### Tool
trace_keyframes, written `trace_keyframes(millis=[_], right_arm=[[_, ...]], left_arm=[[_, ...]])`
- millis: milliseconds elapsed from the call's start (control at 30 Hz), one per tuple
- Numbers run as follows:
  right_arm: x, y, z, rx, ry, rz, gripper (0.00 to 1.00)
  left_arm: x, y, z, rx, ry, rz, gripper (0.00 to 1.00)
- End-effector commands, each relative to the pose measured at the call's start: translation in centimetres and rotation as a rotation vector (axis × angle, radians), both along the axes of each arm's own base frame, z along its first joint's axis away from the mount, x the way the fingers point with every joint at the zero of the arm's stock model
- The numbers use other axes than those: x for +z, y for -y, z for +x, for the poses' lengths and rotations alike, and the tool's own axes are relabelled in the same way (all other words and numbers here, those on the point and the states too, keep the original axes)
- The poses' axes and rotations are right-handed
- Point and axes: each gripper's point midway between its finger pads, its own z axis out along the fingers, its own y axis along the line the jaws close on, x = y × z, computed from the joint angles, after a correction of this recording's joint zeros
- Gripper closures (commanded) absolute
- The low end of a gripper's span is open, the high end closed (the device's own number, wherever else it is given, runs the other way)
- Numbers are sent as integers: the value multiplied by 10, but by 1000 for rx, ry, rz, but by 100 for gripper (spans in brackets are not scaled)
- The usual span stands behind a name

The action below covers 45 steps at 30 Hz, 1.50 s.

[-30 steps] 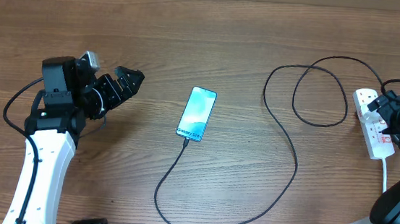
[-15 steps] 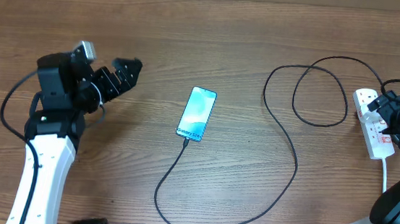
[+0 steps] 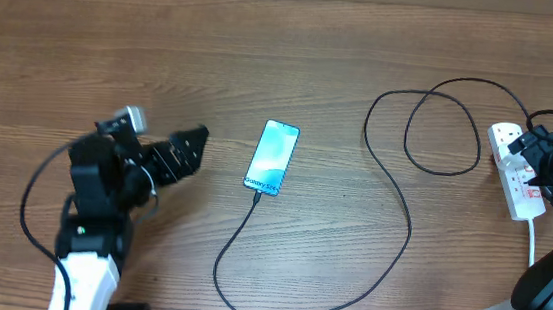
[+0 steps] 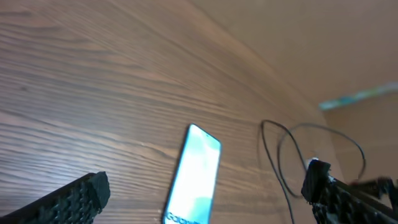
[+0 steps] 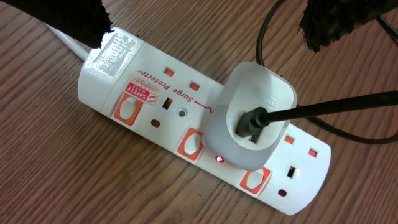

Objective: Plug charger to phone and switch on socket

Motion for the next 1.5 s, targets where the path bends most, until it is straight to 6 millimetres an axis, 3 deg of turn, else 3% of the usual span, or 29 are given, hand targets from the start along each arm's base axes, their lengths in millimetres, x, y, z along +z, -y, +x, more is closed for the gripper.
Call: trace_keyframes(millis=[0,600,933,1200,1367,1467], right_arm=[[2,-1,2,11,10,-2,0],[2,-1,2,11,10,-2,0],[2,-1,2,11,10,-2,0],[2,-1,2,11,10,-2,0],[2,-1,2,11,10,-2,0],[2,-1,2,11,10,-2,0]], left_arm=[[6,6,-12,-23,62,21,0],[-23,9,-56,-22,157,29,0],[-15,10,-71,-21,319,41,0],[14,10,-79,-19,491,54,0],[8,10,-82,-18,512,56,0],[17,10,-84,-19,553,59,0]])
